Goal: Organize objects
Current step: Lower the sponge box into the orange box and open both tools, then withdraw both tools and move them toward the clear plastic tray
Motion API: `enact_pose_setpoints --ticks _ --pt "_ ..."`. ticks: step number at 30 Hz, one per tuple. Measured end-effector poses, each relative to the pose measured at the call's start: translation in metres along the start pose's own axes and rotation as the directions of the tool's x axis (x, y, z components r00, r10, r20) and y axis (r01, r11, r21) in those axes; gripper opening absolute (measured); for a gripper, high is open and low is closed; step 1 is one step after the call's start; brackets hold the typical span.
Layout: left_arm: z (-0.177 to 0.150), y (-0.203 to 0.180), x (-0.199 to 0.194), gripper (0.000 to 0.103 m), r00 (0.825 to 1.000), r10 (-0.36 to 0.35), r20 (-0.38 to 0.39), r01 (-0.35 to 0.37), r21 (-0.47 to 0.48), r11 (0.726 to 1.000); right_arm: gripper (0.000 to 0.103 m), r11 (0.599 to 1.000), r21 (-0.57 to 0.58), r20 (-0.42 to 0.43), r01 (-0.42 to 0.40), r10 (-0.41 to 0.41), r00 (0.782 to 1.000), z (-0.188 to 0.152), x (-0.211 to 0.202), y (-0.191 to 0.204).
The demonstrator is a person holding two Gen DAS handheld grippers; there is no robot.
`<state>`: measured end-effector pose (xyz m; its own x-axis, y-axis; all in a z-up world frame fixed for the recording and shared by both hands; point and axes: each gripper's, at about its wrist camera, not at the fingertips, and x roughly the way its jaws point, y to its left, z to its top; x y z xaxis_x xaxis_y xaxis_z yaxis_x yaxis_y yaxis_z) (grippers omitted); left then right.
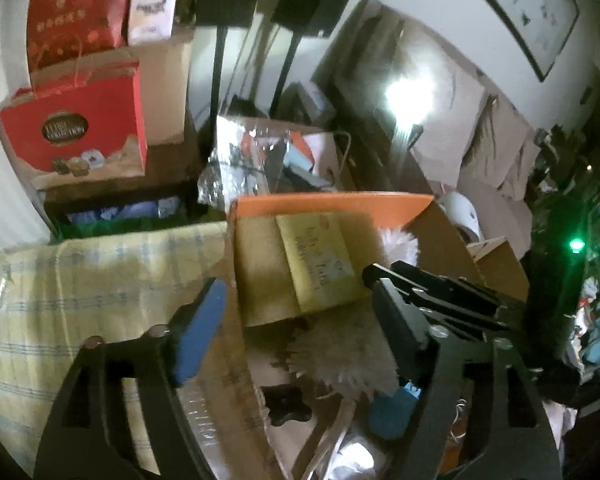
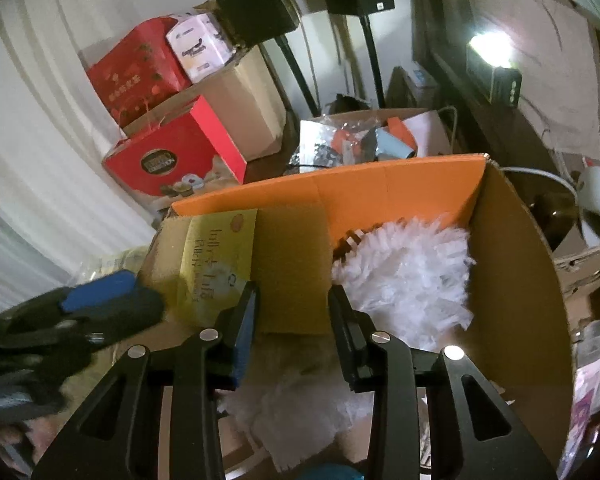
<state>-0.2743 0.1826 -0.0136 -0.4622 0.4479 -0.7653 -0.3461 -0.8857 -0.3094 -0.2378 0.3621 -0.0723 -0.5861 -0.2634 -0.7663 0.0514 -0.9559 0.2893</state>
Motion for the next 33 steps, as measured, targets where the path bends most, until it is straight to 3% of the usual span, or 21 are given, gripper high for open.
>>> enact_pose_setpoints --ticks 7,10,21,26,33 --pt "-0.002 0.008 -0.031 0.079 0.996 0.068 0.059 -0.071 0.054 0.996 0.046 1.000 -0.007 0.032 -0.003 0.003 0.999 0.001 -0.017 0.008" --pt "-0.008 0.018 -0.044 0.087 0.994 0.072 0.078 -0.075 0.039 0.996 0.052 1.000 -0.027 0.046 0.011 -0.009 0.999 0.000 -0.028 0.017" --pt "-0.042 0.066 -0.092 0.094 0.982 0.147 0.116 -0.144 -0.032 0.989 0.074 0.990 -0.142 0.097 -0.018 0.033 0.995 -0.019 -0.074 0.077" --pt "-0.059 0.081 -0.117 0.098 0.961 0.221 0.167 -0.219 -0.033 0.975 0.081 0.981 -0.191 0.084 -0.047 0.064 0.994 -0.029 -0.079 0.110" --pt "-0.075 0.096 -0.145 0.102 0.951 0.239 0.194 -0.230 -0.066 0.971 0.088 0.976 -0.214 0.091 -0.046 0.067 0.994 -0.041 -0.087 0.143"
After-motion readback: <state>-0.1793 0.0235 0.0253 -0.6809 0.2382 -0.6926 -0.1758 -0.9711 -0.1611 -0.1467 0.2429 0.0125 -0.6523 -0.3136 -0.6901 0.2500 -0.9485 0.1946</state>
